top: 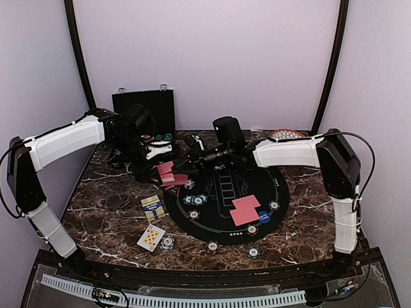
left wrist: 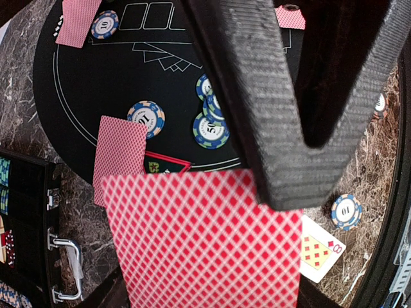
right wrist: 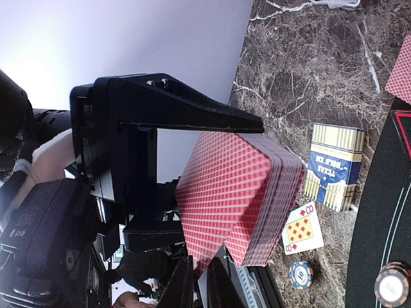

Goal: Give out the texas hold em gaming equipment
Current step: Pick up the poker card from the face-down deck piles.

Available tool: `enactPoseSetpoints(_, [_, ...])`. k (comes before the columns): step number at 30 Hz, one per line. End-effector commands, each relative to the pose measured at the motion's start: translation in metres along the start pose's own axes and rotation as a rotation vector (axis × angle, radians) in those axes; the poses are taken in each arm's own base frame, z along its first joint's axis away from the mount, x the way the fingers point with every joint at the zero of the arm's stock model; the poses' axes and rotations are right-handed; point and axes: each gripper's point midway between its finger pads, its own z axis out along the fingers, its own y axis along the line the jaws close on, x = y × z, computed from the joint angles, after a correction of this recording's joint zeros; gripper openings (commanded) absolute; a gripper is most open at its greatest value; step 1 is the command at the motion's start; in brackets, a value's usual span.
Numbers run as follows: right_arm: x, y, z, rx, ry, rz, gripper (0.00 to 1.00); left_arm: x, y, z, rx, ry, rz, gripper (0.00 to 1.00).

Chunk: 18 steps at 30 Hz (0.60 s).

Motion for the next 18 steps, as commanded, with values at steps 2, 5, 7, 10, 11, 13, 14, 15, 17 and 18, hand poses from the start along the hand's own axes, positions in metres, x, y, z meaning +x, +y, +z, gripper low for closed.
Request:
enactPoseSetpoints(2, [0.000, -0.004, 0.003, -0.003, 0.000, -0.008, 0.03, 0.000, -0.002, -0.011, -0.017, -0.025, 0.015, 0.00])
enactPoseSetpoints(5, [0.000, -0.006, -0.003, 0.018, -0.010, -0.015, 0.00, -0.001, -0.002, -0.012, -0.019, -0.027, 0.016, 0.00])
enactPoseSetpoints(7, [-0.001, -0.007, -0.010, 0.034, -0.020, -0.023, 0.00, -0.002, -0.002, -0.012, -0.018, -0.029, 0.014, 0.00])
enactPoseSetpoints(10, [-0.003, -0.007, -0.023, 0.062, -0.043, -0.039, 0.00, -0.001, -0.001, -0.012, -0.018, -0.026, 0.011, 0.00])
enactPoseSetpoints(11, [-0.004, -0.005, -0.030, 0.073, -0.051, -0.048, 0.00, -0.001, -0.002, -0.012, -0.017, -0.023, 0.010, 0.00])
enactPoseSetpoints(13, [-0.005, -0.006, -0.041, 0.091, -0.065, -0.060, 0.00, 0.001, -0.002, -0.012, -0.020, -0.017, 0.011, 0.00])
enactPoseSetpoints(14, [-0.005, -0.006, -0.047, 0.104, -0.073, -0.064, 0.00, 0.001, -0.001, -0.012, -0.024, -0.013, 0.011, 0.00])
enactPoseSetpoints(15, [-0.007, -0.008, -0.054, 0.123, -0.085, -0.079, 0.00, 0.002, -0.002, -0.012, -0.023, -0.011, 0.011, 0.00])
enactPoseSetpoints(17, [-0.007, -0.012, -0.065, 0.163, -0.095, -0.081, 0.00, 0.002, -0.002, -0.013, -0.025, -0.010, 0.012, 0.00])
enactPoseSetpoints(18, [-0.007, -0.014, -0.070, 0.181, -0.100, -0.086, 0.00, 0.002, -0.001, -0.013, -0.026, -0.012, 0.012, 0.00])
